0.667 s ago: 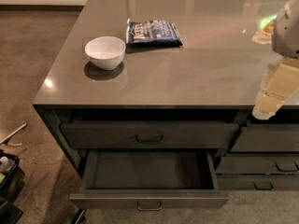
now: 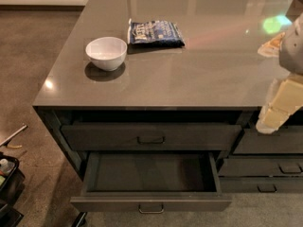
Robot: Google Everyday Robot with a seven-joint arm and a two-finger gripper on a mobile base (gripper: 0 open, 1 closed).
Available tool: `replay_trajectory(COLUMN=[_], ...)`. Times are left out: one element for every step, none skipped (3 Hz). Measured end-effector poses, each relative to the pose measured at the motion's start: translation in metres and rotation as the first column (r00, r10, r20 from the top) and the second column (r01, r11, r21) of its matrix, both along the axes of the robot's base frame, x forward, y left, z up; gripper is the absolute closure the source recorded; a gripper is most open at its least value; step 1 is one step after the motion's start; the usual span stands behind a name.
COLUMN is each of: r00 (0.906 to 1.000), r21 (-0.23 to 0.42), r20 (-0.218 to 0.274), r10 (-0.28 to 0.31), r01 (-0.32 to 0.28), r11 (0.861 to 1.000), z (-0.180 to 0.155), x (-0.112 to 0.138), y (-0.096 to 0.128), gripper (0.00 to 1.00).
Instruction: Close middle drawer
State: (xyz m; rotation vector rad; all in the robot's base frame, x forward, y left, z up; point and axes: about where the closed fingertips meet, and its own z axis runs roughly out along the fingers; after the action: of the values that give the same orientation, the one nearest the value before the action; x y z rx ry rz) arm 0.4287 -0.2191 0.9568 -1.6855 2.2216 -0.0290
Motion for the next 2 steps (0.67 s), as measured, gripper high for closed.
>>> replay_trajectory(r00=[0.9996,0.9914], r21=[0.148,0.348], r20=[-0.028,-0.093], r10=[-0.003,-0.092], r01=[0.008,0.119], r11=[0.989,0.930], z=[-0.058,-0.139], x=[-0.018,-0.040], y=[0.004,0.007], gripper=[0.00,0.00])
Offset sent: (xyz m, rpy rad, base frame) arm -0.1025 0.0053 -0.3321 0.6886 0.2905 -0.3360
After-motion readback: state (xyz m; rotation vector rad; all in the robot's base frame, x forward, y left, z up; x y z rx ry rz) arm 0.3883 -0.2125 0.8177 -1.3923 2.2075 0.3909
